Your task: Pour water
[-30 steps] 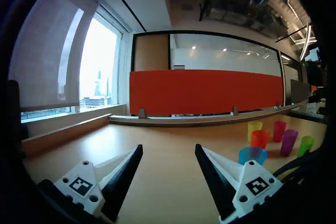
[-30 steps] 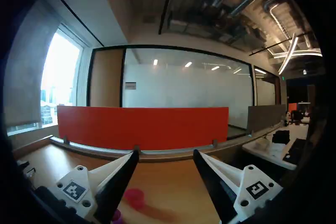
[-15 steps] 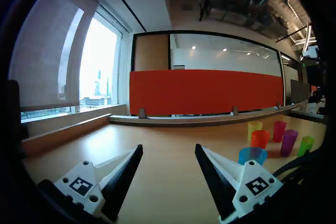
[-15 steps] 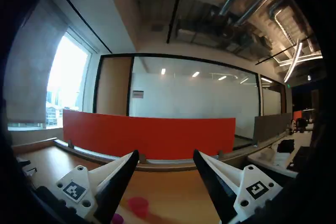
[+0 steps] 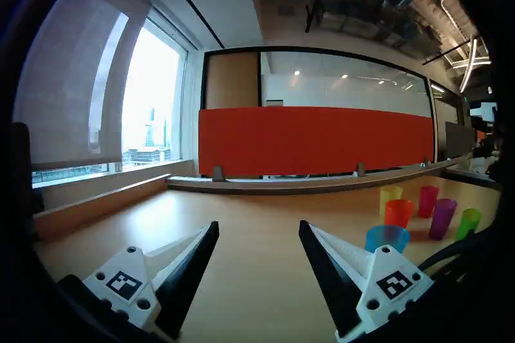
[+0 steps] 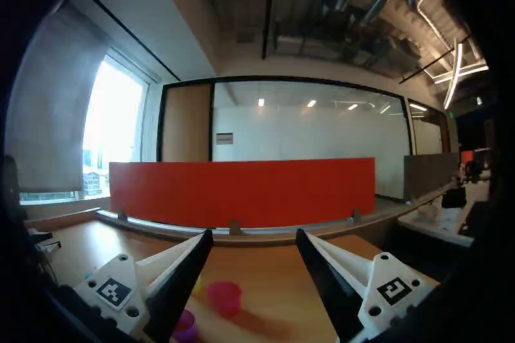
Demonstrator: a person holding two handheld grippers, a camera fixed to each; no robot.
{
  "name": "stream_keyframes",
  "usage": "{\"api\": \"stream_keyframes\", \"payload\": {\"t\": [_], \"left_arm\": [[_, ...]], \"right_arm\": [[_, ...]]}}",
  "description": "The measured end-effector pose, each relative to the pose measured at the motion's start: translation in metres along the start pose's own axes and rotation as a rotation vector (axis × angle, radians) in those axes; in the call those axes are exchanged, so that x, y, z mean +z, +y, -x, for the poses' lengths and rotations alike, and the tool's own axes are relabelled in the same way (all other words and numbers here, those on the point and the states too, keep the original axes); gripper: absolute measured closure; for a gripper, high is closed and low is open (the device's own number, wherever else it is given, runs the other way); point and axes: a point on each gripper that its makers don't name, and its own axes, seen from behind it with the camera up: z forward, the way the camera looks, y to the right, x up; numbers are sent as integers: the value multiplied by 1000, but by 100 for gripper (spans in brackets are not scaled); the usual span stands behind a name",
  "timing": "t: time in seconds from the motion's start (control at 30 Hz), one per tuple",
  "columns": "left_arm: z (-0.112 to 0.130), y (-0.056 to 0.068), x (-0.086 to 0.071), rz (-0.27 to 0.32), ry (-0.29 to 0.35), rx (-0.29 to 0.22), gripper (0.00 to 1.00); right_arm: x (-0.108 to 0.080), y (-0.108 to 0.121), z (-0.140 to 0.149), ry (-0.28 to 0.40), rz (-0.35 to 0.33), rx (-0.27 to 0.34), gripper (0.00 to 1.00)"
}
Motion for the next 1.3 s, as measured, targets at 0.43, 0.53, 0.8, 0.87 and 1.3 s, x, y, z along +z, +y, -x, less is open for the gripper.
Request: {"api": "stream_keyframes", "payload": {"t": [0.43,0.53,0.8,0.87,1.3], "left_arm": [[0,1,0,0,0,0,8],[0,1,0,0,0,0,8],[0,1,0,0,0,0,8],[0,1,0,0,0,0,8],[0,1,0,0,0,0,8]], "right_arm": [[-11,-7,50,2,-2,10,0],[-16,-12,66,1,-13,-5,0],[-23,-14,103,-23,-25,17,0],[-23,-11,108,-27,-18,34,0],[-27,-2,123,-15,-4,-5,0]]}}
